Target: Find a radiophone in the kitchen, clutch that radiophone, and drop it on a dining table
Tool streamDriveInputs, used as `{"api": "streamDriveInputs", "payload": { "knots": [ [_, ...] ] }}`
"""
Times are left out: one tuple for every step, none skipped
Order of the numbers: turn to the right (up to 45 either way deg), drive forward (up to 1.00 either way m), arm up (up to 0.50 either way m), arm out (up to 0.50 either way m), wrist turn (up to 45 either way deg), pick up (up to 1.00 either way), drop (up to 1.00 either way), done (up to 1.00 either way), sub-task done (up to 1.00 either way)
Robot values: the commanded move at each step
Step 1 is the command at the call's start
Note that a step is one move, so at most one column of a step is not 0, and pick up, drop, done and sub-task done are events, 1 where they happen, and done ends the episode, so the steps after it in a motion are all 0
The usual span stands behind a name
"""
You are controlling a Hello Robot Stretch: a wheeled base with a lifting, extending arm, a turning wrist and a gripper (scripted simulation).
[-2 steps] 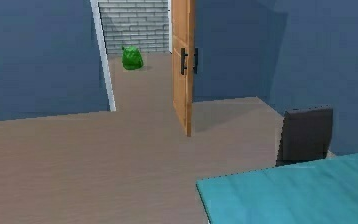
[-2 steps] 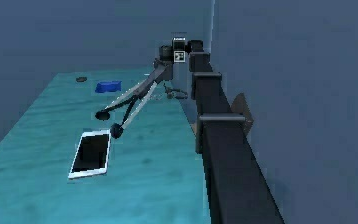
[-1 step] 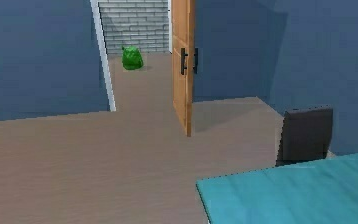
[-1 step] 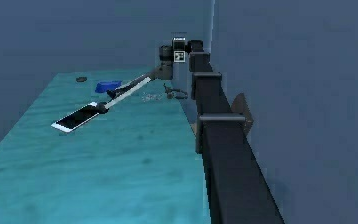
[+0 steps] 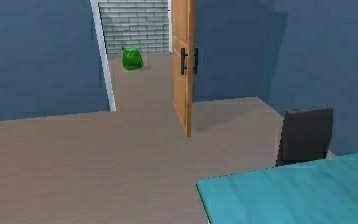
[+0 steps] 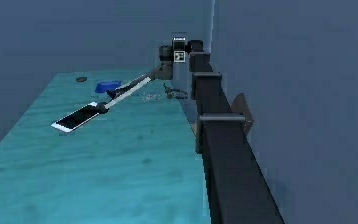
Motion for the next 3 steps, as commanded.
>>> {"api": "streamDriveInputs", "payload": {
  "knots": [
    [0.0,0.00,0.00,0.00,0.0,0.00,1.00,0.00,0.00],
    [0.0,0.00,0.00,-0.10,0.0,0.00,0.00,0.00,0.00],
    [0.0,0.00,0.00,0.00,0.0,0.00,0.00,1.00,0.00]
  ]
}}
